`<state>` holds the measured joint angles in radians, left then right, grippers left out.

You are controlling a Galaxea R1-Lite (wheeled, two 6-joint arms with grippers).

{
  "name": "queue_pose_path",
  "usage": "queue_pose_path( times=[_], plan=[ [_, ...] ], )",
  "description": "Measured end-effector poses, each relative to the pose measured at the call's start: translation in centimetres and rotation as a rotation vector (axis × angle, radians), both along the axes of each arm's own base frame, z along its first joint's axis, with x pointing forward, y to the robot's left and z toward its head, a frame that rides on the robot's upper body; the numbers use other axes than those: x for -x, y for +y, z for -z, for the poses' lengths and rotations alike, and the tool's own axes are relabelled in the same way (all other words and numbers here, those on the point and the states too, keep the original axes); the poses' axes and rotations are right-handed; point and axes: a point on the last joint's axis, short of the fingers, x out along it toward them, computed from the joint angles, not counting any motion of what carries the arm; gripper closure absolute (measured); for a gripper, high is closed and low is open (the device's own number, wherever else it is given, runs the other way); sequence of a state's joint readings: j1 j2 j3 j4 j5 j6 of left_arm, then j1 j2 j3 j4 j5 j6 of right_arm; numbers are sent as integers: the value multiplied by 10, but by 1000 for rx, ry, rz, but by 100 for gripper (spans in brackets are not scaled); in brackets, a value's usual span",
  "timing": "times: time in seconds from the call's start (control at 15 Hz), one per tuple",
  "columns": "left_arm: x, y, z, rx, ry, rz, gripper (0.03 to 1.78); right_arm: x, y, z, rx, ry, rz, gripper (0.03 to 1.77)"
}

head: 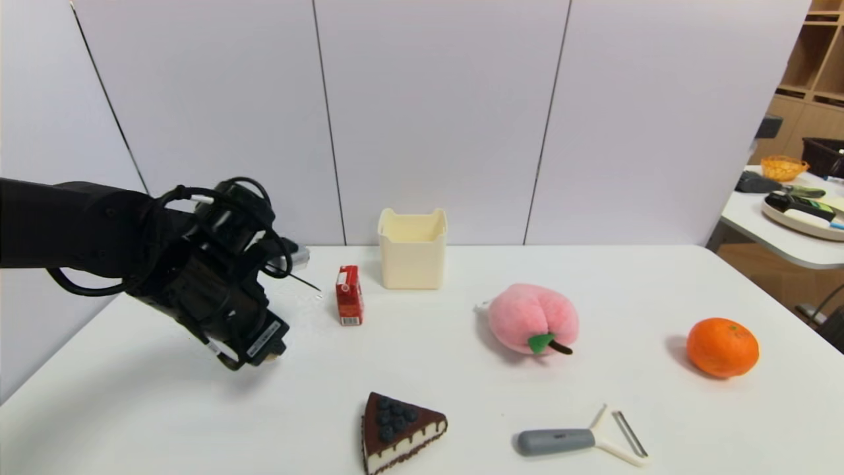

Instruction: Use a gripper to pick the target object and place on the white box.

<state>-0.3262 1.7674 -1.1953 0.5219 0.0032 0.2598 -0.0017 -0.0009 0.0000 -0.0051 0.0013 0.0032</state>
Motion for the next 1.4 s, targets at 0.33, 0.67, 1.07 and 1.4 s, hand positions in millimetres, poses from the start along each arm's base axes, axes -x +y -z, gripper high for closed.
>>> queue_pose_path(
  times=[0.33, 0.67, 1.07, 1.4],
  plan=[
    [-7, 2, -42, 128, -334, -44, 129, 0, 0, 0, 0, 0, 0, 10],
    [-37, -6, -92, 275, -667, -11, 129, 0, 0, 0, -1, 0, 0, 10],
    [-99, -45, -111, 448, -767, 194, 129, 0, 0, 0, 0, 0, 0, 10],
    [-138, -85, -81, 486, -778, 251, 129, 0, 0, 0, 0, 0, 0, 10]
  ],
)
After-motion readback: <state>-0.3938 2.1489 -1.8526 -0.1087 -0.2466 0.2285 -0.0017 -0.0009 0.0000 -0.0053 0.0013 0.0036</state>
